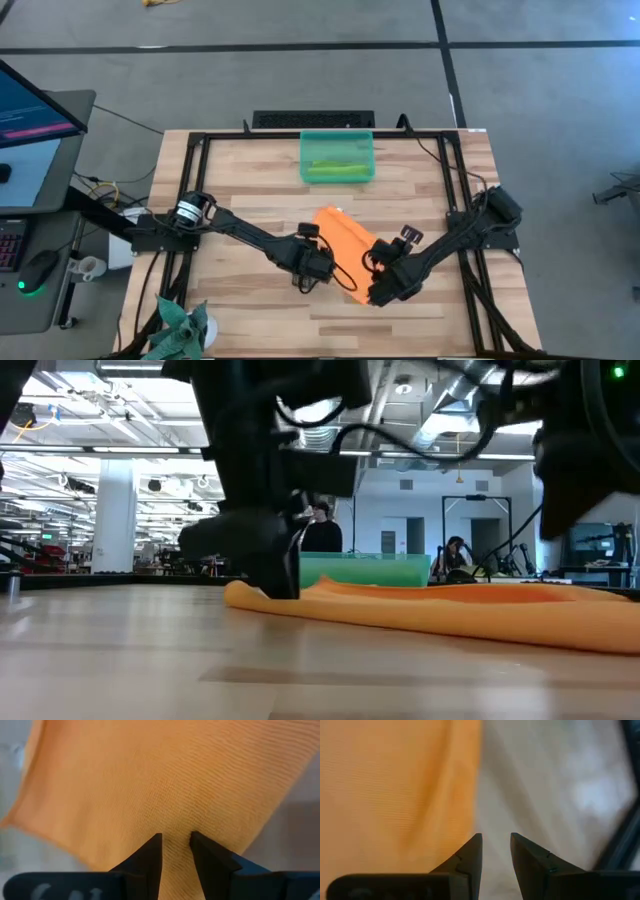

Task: Roll microfiber towels into tight, uniform cylinder then place into a basket
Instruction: Fold the yellow microfiber towel

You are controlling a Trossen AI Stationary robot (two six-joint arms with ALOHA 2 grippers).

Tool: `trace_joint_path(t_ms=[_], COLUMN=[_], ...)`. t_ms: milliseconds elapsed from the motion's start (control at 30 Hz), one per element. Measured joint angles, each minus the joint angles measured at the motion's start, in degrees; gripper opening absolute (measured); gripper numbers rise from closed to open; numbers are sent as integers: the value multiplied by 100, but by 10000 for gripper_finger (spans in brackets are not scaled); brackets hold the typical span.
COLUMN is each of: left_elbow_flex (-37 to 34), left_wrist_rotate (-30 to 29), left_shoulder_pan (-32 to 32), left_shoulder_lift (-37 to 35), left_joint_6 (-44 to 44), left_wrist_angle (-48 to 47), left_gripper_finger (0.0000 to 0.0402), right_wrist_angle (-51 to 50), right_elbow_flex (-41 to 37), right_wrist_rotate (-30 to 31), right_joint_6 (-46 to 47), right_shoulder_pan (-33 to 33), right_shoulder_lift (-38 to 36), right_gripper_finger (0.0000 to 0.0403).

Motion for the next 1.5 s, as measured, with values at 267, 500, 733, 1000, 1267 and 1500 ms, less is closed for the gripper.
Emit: trace_joint_path(t_ms=[267,500,733,1000,1267,1500], left_elbow_flex=[127,515,446,-103,-313,-706], left_wrist_rotate=[-1687,-2216,-2425,-2077,-780,333], left_shoulder_pan=[254,164,-219,-258,-288,-437], left_shoulder_lift=[107,-269,-447,-402,-408,-432], left_joint_6=[207,-1347,-2135,-1765,-1543,-1293], left_wrist_angle=[-1941,-2909,-1370,1566,1714,1685], left_gripper_finger=[102,102,102,102,102,102], right_wrist_angle=[-876,-855,-391,-262,-259,-255], right_elbow_flex=[0,0,0,0,0,0], right_wrist_rotate=[1170,2516,3366,3164,3120,3103], right_joint_6=[1300,2031,1970,1503,1493,1493], right_shoulder_pan=[65,110,429,529,346,224], right_shoulder_lift=[-1247,-2254,-2230,-2018,-2019,-2019], right_gripper_finger=[123,123,123,123,123,123])
